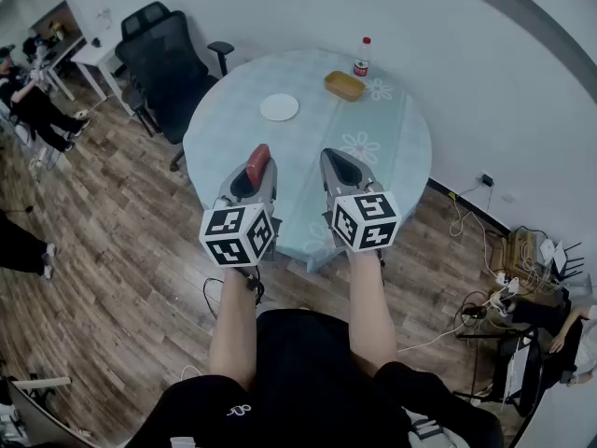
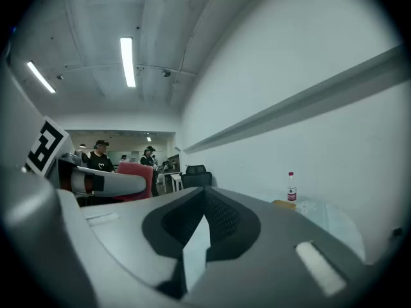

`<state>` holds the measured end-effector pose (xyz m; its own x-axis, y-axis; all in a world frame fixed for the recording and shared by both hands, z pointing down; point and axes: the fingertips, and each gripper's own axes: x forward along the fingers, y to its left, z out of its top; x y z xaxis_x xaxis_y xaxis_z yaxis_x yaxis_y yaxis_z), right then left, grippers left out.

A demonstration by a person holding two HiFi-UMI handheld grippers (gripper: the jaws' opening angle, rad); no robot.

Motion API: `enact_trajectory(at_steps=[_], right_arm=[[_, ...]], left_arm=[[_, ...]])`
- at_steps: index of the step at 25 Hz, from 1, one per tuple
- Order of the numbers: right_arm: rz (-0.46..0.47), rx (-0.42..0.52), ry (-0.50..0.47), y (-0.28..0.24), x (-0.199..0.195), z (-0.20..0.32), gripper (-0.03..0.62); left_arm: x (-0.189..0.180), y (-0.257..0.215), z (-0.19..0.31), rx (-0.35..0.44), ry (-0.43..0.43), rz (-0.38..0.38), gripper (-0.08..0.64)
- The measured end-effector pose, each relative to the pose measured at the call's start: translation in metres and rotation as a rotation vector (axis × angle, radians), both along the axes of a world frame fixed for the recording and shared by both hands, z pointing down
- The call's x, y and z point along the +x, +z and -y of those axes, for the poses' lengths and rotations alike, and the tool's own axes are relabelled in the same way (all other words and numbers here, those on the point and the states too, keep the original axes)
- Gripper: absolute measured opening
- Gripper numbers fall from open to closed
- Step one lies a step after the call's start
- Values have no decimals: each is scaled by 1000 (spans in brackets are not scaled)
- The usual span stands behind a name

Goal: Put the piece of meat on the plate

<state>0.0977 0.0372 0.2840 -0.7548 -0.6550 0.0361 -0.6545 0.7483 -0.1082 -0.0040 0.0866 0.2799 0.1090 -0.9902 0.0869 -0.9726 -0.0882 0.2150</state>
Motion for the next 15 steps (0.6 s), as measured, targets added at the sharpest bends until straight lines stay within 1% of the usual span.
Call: enact_trajectory(at_steps=[4, 8, 11, 15], right_arm=[[22, 6, -40, -4, -6, -1, 8], [96, -17, -7, -7, -6, 8, 8], [116, -31, 25, -3, -12, 15, 9], [137, -51, 0, 6, -42, 14, 9]], left_arm=[[-1, -1, 0, 3, -6, -5, 89], [-8, -1, -6, 4, -24, -2, 89], [-25, 3, -14, -10, -59, -3, 89], [-61, 16, -26, -39, -119, -16, 89]])
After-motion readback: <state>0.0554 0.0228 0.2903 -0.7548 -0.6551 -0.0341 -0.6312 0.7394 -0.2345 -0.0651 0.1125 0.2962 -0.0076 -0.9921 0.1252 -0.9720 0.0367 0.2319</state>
